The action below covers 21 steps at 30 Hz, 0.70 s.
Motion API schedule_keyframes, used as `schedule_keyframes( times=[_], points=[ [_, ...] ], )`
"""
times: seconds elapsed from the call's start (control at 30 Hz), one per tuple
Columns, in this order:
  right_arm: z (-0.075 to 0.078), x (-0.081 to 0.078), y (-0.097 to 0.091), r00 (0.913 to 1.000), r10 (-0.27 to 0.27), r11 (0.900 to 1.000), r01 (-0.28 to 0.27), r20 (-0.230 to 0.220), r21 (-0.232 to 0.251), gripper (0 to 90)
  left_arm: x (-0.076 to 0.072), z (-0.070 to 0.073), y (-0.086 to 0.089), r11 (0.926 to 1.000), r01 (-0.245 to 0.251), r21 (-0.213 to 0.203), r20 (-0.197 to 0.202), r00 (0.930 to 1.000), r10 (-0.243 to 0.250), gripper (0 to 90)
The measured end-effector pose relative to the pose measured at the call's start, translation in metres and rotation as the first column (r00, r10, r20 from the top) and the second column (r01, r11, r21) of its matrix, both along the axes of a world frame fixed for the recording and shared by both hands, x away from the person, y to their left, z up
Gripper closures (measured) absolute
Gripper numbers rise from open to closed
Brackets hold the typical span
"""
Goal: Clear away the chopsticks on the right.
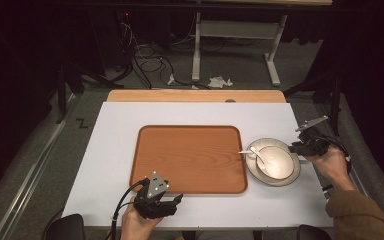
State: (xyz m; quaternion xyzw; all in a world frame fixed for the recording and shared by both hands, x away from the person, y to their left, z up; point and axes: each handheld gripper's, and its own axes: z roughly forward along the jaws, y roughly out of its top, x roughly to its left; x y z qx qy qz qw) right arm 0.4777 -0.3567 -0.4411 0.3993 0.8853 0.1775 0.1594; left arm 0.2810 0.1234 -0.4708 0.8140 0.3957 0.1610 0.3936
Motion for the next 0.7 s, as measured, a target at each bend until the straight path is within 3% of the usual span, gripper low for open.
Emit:
schedule_keyframes(
  times=[0.4,0.7],
  points=[
    [-0.002,0.01,0.013,0.9987,0.031,0.9993,-0.031,-0.04,-0.019,74.3,0.001,-0.001,-0.001,1.0,-0.001,0.006,-0.004,1.0,0.001,35.2],
    [-0.005,0.015,0.022,0.9971,0.052,0.9986,-0.052,-0.055,-0.003,74.7,0.0,-0.001,-0.001,1.0,0.0,0.007,-0.006,1.0,0.0,35.2]
  ],
)
